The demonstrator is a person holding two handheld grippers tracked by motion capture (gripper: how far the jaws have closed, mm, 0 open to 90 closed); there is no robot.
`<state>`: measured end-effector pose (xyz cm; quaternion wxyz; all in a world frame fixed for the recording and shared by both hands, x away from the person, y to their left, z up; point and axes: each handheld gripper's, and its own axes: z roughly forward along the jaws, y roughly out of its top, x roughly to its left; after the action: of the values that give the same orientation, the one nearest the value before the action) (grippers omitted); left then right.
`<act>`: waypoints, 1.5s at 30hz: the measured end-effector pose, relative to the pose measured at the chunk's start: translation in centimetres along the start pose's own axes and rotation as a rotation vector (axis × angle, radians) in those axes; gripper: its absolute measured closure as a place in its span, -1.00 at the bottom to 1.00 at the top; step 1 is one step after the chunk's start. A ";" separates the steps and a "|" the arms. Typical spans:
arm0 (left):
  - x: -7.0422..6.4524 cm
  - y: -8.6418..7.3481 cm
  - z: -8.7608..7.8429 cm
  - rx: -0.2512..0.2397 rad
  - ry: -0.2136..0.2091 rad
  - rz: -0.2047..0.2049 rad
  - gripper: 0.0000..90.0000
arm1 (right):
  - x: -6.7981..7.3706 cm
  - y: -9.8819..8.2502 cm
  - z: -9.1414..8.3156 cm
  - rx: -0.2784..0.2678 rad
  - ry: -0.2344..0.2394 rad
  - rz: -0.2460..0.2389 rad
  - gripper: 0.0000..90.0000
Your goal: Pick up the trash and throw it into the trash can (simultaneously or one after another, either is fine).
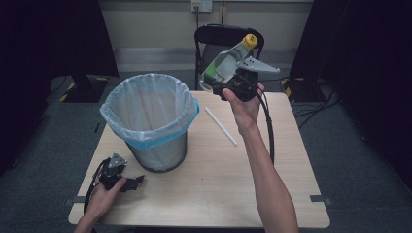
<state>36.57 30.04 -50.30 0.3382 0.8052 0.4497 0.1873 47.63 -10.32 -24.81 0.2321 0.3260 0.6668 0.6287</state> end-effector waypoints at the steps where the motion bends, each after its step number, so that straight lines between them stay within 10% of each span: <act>1: 0.0 0.0 0.0 0.000 0.000 0.000 -1.00 | 0.1 0.3 0.0 -0.005 0.004 0.002 -0.38; 20: 0.0 0.0 0.0 0.000 0.000 0.001 -1.00 | 3.4 2.8 1.4 -0.064 0.113 0.004 -0.38; 45: 0.0 -0.1 -0.1 0.002 0.000 0.006 -1.00 | 6.8 2.1 5.8 0.016 0.230 0.002 -0.38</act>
<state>36.43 30.11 -50.29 0.3369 0.8070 0.4473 0.1876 47.46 -1.42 -22.61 0.1507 0.2541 0.6938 0.6567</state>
